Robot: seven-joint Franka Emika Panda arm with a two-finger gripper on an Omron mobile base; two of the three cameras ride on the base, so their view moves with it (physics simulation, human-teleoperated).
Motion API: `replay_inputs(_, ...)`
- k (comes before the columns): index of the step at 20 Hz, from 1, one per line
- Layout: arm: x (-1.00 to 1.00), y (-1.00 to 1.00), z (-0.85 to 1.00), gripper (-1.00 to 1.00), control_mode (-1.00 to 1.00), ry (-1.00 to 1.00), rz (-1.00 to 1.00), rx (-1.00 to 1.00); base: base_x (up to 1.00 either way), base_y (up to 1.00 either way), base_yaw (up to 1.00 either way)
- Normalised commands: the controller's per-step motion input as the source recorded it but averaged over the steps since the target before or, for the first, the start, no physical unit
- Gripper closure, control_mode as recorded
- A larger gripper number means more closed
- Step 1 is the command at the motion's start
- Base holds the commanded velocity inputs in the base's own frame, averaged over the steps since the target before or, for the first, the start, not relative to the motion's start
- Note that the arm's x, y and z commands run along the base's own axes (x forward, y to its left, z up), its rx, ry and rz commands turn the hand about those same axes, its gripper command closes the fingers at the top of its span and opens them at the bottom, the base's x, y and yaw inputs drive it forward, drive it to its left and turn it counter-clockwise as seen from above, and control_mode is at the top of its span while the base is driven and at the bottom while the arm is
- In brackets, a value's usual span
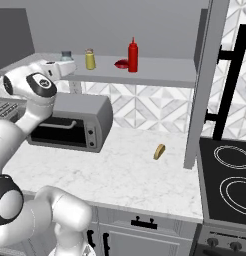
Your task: Put the shaker and condiment bottle from the counter next to their counterparts in the cabinet.
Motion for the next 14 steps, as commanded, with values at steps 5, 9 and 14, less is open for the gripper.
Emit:
replay_inputs(5, 0.37, 0.0, -0.11, 1.0, -1.0, -0.02, 0.0, 0.0, 0.0, 0.0, 0.0)
replay_inputs(9, 0.44, 0.0, -0.11, 1.0, -1.0, 0.0, 0.0, 0.0, 0.0, 0.0, 0.0)
replay_inputs(14, 0.48, 0.02, -0.14, 1.0, -1.0, 0.0, 0.0, 0.0, 0.0, 0.0, 0.0)
